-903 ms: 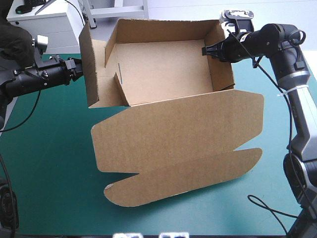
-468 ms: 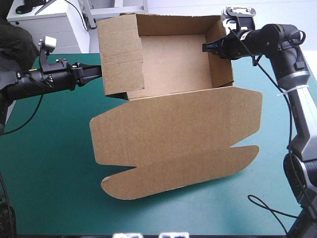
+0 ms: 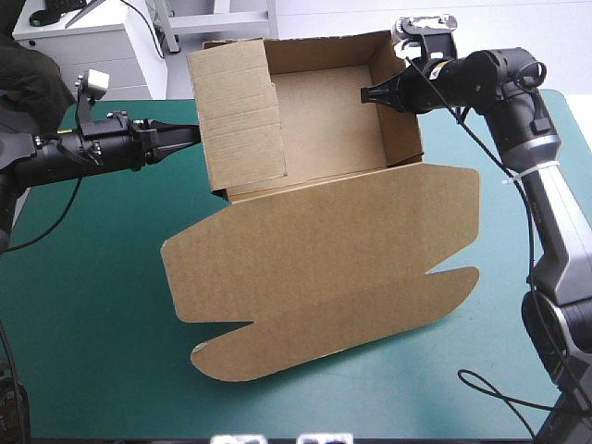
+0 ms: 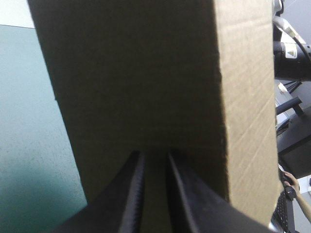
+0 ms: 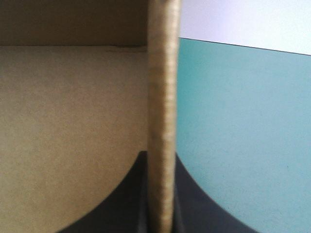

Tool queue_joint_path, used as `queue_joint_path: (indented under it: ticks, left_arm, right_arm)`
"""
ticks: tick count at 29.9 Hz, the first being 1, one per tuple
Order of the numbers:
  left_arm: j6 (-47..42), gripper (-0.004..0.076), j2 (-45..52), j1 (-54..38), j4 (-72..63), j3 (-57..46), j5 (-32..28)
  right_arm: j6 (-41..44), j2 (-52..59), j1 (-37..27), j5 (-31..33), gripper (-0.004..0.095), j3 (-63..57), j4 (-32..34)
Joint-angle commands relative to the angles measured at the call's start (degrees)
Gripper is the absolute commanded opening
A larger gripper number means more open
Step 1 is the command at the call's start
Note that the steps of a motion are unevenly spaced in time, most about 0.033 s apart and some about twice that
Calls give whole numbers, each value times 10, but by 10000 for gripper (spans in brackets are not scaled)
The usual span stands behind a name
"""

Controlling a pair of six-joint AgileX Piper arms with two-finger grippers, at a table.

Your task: Fold the box

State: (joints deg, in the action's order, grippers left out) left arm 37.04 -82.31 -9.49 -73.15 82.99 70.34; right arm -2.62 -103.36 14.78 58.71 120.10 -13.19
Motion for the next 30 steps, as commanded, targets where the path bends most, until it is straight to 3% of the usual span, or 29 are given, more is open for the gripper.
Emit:
queue_joint_path:
  ticks: [1,6,9,17,30]
  left_arm:
    - [-3,255,21,4,-46,14,28]
    - [-3,391,21,4,-46,14,35]
    - [-3,428,21,4,-46,14,35]
    - [-7,430,21,4,8,14,35]
    - [-96,428,21,4,143,14,8]
  right_arm:
    - [15,30,10,-45,-17,13,10]
    - [26,30,31,-57,-17,13,44]
    - [34,30,40,-66,-17,13,56]
    - [53,24,48,-73,-15,13,50]
    - [64,-17,128,-99,-8,14,84]
